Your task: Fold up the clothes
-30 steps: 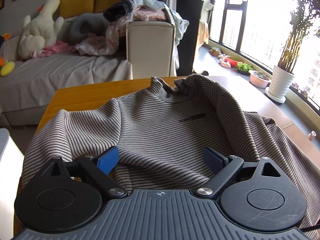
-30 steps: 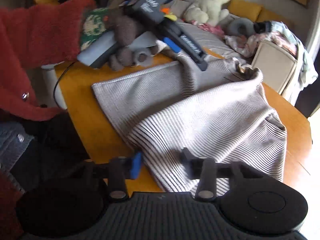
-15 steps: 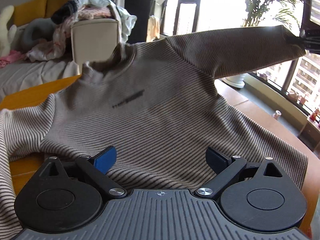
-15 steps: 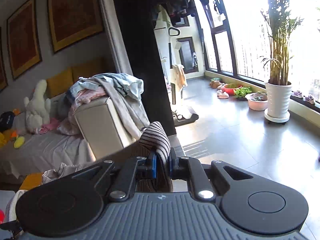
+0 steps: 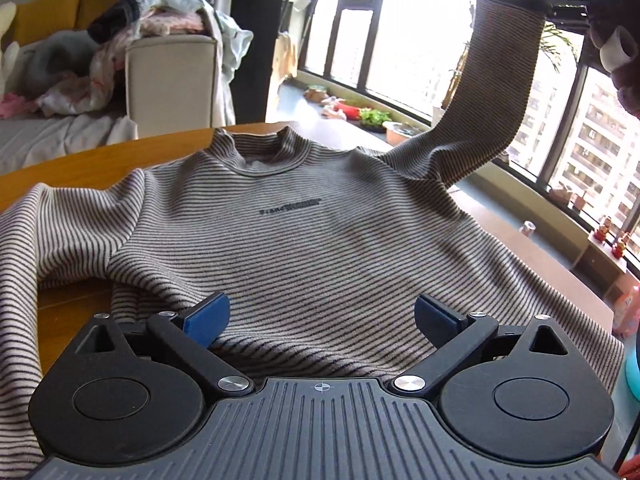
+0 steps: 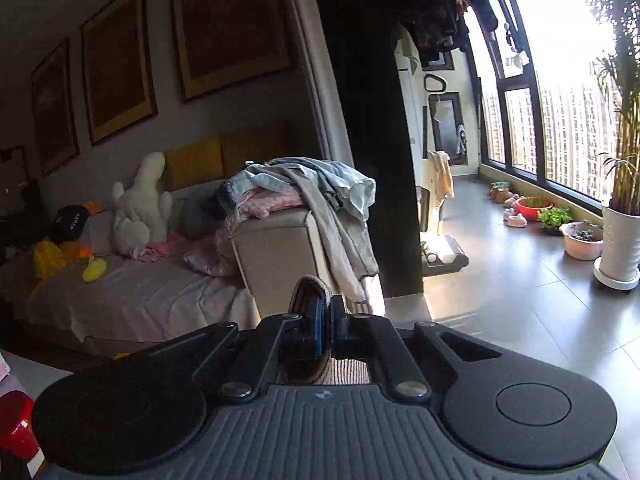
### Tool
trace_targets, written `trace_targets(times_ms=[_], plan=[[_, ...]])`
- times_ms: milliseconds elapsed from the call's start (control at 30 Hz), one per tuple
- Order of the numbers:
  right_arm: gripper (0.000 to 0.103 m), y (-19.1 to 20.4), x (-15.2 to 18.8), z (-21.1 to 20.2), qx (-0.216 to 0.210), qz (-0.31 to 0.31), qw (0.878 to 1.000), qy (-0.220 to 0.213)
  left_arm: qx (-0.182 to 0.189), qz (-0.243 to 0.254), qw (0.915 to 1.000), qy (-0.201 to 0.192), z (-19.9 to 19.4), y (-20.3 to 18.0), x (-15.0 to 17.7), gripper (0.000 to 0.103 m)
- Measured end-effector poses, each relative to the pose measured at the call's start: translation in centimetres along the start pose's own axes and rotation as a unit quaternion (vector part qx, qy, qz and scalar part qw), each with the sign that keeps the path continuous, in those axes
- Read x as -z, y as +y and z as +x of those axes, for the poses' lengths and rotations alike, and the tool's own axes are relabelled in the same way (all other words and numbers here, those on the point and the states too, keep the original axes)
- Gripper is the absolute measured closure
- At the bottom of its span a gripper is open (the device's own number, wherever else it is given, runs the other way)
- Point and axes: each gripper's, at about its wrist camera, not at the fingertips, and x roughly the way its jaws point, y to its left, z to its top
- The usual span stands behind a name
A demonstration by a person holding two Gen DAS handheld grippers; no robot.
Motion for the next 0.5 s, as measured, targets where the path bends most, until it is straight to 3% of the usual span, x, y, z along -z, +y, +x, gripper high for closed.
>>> trace_targets(times_ms=[233,500], plan=[[0.099,10.1,1.6,6.3,-0.101,-0.049,0.993,0.044,-0.016,-0.025,0.9992,-0.028,-1.1,0.2,0.2,0.000],[0.099,14.5,5.9,11.1,-0.122,-0.064,0.985,0.108,-0.019,-0.034,0.9987,-0.033,-1.3,0.3,0.3,0.000]])
